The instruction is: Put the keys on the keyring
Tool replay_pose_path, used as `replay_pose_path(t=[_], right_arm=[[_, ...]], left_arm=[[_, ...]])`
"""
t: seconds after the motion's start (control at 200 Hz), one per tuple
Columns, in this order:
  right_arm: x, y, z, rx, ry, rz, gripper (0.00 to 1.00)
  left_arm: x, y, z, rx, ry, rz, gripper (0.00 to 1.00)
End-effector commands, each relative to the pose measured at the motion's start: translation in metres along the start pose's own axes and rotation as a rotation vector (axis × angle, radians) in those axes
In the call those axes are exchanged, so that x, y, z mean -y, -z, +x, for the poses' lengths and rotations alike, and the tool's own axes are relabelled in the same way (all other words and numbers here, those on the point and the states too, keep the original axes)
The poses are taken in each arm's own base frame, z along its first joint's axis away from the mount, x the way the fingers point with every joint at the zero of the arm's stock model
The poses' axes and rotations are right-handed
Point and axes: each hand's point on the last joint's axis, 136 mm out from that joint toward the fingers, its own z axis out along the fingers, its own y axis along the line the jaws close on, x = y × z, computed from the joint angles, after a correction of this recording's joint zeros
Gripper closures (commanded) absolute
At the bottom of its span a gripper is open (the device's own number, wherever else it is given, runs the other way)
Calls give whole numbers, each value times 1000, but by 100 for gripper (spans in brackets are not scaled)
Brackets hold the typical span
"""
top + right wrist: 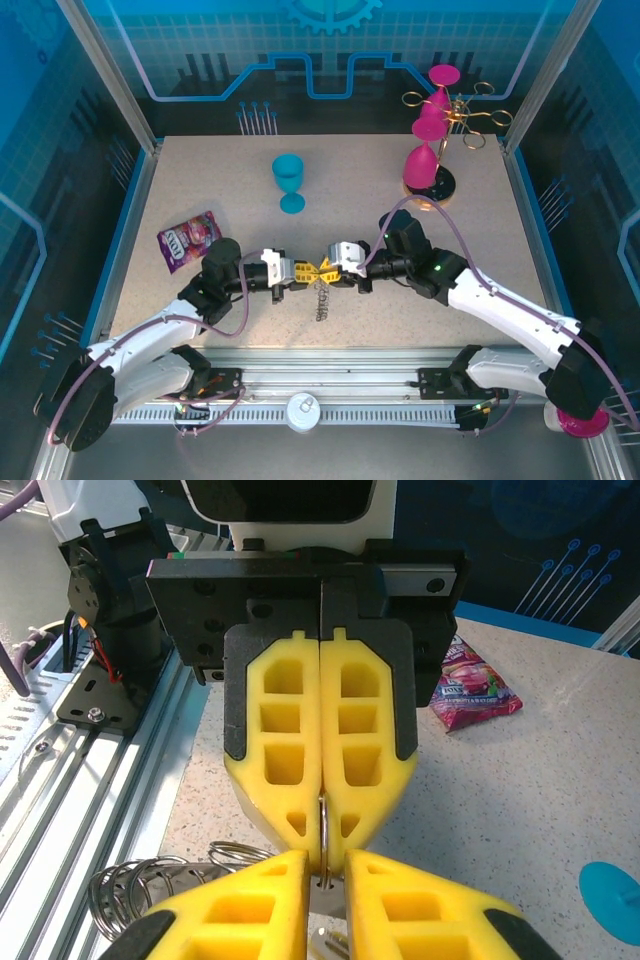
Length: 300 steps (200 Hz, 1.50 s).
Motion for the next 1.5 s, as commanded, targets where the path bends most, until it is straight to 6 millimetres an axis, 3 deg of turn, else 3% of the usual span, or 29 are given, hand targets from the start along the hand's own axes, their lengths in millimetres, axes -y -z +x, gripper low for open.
replay_pose_path(t=[0.0,0.115,0.205,0.215,0.31,0.475,0.625,0.775,0.896,1.126,1.241,1.291,1.496], right_arm=[[-4,-5,-10,39,15,-30,83],[-5,-6,-11,45,13,-39,87],[-10,-9,-6,29,-5,-64,98],[-6,-7,-14,41,7,-56,100],[-3,-5,-13,18,0,-44,100],[-1,-1,-7,-31,-33,-40,100],[-2,1,-3,-45,-59,-39,100],[0,1,-2,-45,-67,-38,100],[-1,0,-4,-40,-71,-42,100],[2,0,3,-54,-67,-16,100],[6,2,10,-61,-37,27,81],[2,-1,23,-82,-55,17,80],[2,-5,22,-68,-60,2,80]], left_arm=[[9,2,-18,69,-83,41,100],[9,2,-19,71,-79,48,100],[9,2,-20,74,-78,47,100],[9,2,-20,74,-77,46,100],[7,2,-19,68,-67,30,100],[0,3,-15,46,-46,-12,87],[-2,3,-10,20,-29,-26,84],[-2,1,-5,-5,-16,-20,87],[-2,0,-2,-20,-7,-11,100],[-3,0,-6,-4,-22,-11,100],[-2,0,-10,14,-26,-9,100],[-1,0,-10,18,-25,-4,100],[-1,0,-12,28,-24,3,100]])
